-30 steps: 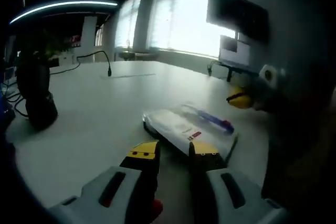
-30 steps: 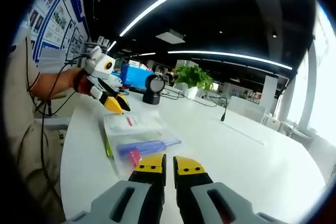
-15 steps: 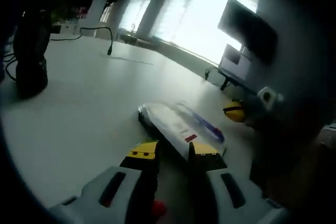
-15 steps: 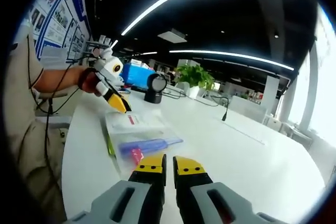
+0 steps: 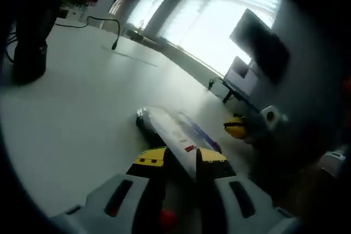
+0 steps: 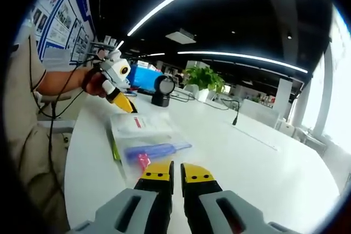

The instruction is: Clip sheet goods on table flip sheet goods clip sheet goods scan sheet goods put sheet goods back to table

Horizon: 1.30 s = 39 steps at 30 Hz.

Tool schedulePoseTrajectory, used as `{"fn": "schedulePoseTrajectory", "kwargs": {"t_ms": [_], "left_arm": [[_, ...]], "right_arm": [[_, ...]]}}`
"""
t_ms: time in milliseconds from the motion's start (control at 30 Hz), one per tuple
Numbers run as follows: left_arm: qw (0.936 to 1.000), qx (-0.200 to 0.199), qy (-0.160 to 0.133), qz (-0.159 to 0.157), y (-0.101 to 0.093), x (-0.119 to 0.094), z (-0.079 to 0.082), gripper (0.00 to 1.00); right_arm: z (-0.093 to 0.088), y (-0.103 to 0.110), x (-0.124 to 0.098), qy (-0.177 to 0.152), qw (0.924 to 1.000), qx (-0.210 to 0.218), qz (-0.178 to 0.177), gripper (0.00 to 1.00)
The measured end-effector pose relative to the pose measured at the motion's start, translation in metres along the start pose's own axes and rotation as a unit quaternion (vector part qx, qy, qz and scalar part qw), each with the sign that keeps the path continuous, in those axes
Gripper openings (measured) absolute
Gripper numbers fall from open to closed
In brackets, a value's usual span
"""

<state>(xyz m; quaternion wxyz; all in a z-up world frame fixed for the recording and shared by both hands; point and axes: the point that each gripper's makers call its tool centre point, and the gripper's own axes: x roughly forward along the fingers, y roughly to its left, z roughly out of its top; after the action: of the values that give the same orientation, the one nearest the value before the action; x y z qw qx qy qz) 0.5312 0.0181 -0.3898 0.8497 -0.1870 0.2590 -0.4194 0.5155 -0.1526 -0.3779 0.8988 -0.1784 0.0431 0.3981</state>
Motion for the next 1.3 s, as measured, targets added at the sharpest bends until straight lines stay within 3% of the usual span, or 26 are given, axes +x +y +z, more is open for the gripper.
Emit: {"fn": "schedulePoseTrajectory", "kwargs": {"t_ms": [267, 400, 767, 1000, 1200, 1300], "left_arm": [[0.9999, -0.009, -0.008, -0.009, -0.009, -0.001, 0.001, 0.13], [0.9986, -0.041, -0.019, -0.028, -0.013, -0.002, 0.004, 0.13], [0.9985, -0.045, -0.009, -0.029, -0.017, 0.001, -0.003, 0.13], [0.9903, -0.125, -0.022, -0.057, -0.020, 0.003, 0.004, 0.10], [0.9915, -0.125, -0.006, -0.035, -0.011, 0.007, -0.004, 0.09], [0.9900, -0.134, -0.004, -0.043, -0.015, 0.008, -0.005, 0.07]], "right_arm": [[-0.001, 0.003, 0.001, 0.002, 1.0000, 0.000, 0.004, 0.02], [-0.002, 0.003, 0.002, 0.003, 1.0000, 0.000, 0.004, 0.02], [-0.004, 0.011, 0.008, 0.006, 0.9998, 0.007, 0.017, 0.01], [-0.002, 0.011, 0.007, 0.002, 0.9998, 0.009, 0.018, 0.01], [0.001, 0.014, 0.007, -0.004, 0.9997, 0.010, 0.022, 0.01], [0.001, 0.015, 0.008, -0.003, 0.9996, 0.009, 0.025, 0.01]]}}
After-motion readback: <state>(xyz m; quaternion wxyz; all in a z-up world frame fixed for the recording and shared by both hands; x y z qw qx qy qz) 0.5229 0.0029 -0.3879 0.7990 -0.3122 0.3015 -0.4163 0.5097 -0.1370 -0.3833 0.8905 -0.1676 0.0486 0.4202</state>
